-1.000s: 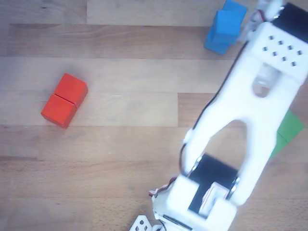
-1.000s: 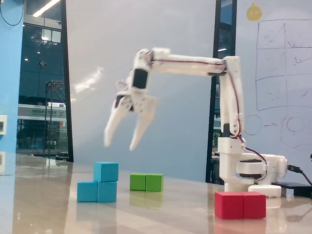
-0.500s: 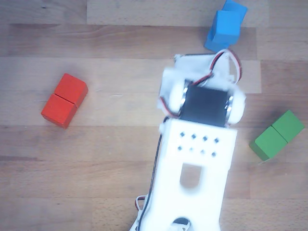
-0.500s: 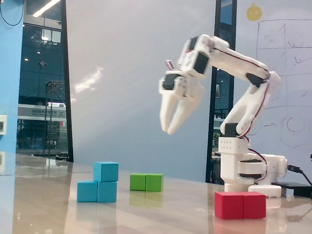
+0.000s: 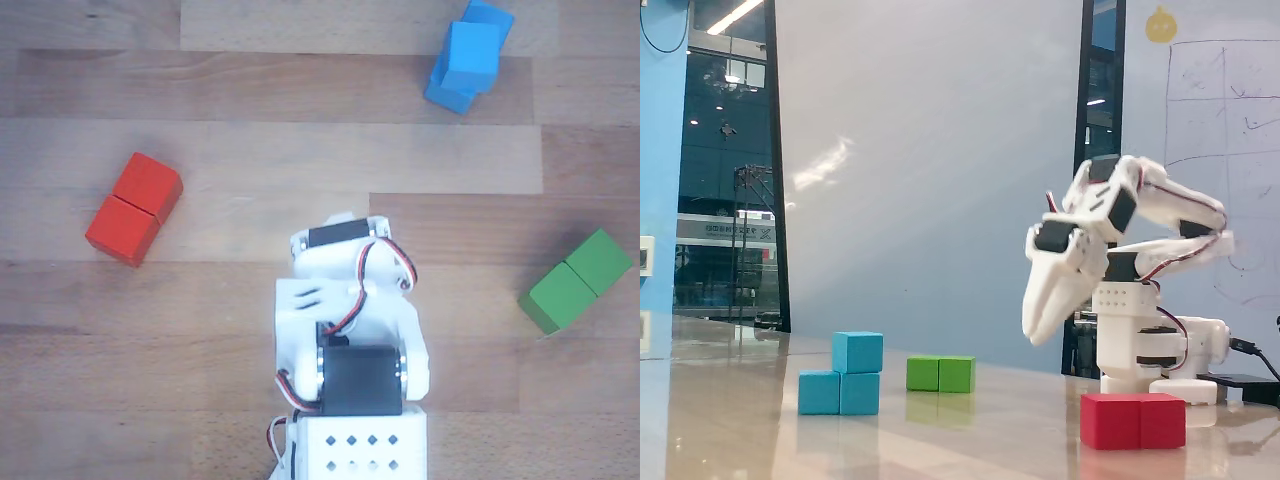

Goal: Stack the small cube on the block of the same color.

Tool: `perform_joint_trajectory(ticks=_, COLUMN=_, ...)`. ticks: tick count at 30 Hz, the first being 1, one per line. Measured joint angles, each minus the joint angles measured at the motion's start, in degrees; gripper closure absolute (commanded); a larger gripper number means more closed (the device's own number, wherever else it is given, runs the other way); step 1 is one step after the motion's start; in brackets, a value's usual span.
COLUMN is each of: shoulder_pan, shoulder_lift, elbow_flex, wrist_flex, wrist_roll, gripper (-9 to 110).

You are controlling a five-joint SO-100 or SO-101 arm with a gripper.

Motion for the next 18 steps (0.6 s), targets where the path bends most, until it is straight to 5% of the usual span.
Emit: perform_joint_trajectory(ticks=18, shoulder_pan=0.0, shoulder_lift=23.5, elbow_flex=12.9, wrist_flex=6.3, wrist_roll=0.0, gripper=99)
